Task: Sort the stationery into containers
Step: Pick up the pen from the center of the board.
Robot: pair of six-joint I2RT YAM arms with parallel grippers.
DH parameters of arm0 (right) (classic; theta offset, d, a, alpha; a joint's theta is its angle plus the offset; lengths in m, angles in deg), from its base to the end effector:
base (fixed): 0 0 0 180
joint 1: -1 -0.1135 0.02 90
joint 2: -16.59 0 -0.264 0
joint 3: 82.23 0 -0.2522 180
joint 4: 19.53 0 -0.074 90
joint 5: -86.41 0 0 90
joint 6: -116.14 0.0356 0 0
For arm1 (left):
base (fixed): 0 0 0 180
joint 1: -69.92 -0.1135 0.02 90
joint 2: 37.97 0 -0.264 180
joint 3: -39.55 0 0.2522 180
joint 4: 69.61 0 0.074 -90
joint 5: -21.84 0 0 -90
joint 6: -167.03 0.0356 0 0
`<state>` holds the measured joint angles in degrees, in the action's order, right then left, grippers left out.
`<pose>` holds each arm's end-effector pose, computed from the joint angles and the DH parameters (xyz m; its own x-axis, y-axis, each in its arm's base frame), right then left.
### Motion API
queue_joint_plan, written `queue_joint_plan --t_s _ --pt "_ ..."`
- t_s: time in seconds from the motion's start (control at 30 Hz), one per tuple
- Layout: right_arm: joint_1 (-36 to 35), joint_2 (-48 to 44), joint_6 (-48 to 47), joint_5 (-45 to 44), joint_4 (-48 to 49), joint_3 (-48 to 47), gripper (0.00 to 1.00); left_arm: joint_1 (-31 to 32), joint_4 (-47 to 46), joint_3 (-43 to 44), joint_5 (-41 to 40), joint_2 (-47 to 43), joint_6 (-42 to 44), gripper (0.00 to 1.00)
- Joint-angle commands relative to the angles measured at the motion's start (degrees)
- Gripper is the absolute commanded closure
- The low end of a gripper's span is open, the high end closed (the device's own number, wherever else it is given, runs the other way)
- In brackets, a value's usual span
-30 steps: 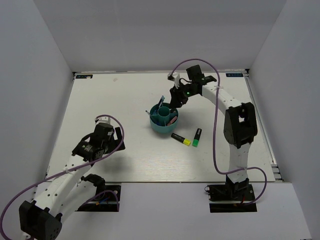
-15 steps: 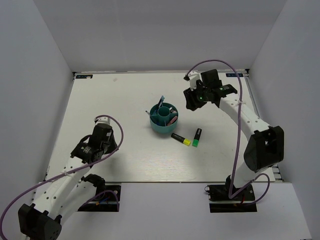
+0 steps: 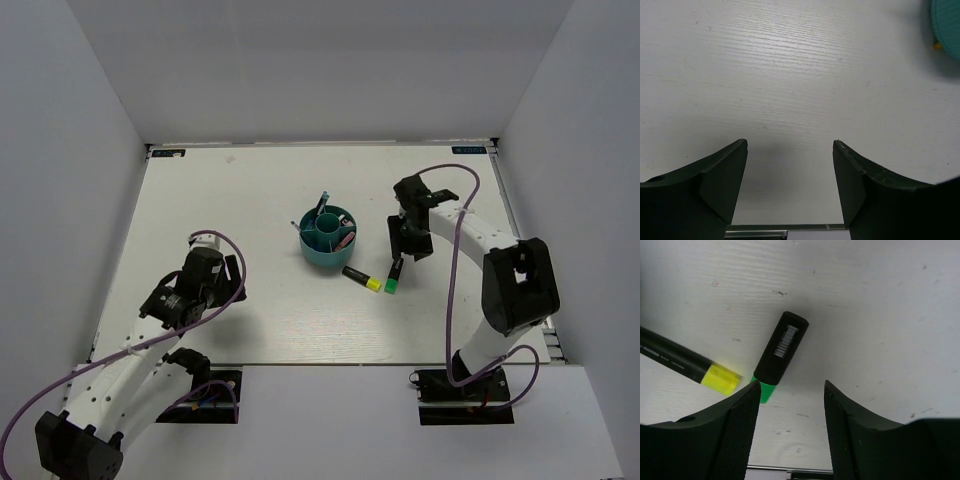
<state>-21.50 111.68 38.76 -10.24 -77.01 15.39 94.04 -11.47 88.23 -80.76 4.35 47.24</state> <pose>0.3032 0.1211 0.2181 -0.9233 -0.1476 -0.3545 -0.1456 0.9888 -0.0323 0.1334 -0.0512 0.2337 -0.7592 -0.1913 -0.6221 -0.1170 0.9804 -0.1586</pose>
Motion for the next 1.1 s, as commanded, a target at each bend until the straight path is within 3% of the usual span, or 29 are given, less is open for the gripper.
queue_joint_plan --t_s 0.0,0.13,0.43,0.67,0.8,0.87,1.0,1.07 --pt "0.0 2.72 8.91 2.94 -1.45 -1.95 0.44 -0.21 -0.79 -0.2 0.74 -1.02 0.16 0.21" --pt "0.0 6.59 12.07 6.04 -2.59 -4.15 0.45 -0.3 -0.7 -0.29 0.74 -1.02 0.16 0.21" --pt "0.44 12.22 14.27 4.28 -1.28 -4.42 0.5 -0.13 -0.96 -0.11 0.65 -0.49 0.25 0.21" --pt "0.27 13.72 14.71 1.12 1.1 -2.22 0.67 -0.21 -0.61 -0.2 0.56 -0.58 0.25 0.21" --pt "0.44 13.89 14.62 0.5 1.71 -1.78 0.7 -0.3 -0.7 -0.2 0.39 -0.58 0.34 0.21" --pt "0.62 13.98 14.71 0.42 1.71 -1.6 0.7 -0.21 -0.87 -0.2 0.47 -0.84 0.16 0.21" --pt "0.62 14.6 14.27 0.24 1.63 -1.69 0.55 -0.3 -0.87 -0.2 0.38 -0.75 0.25 0.21" --pt "0.7 14.95 14.1 0.24 1.97 -1.43 0.53 -0.21 -0.7 -0.29 0.21 -0.76 0.25 0.21"
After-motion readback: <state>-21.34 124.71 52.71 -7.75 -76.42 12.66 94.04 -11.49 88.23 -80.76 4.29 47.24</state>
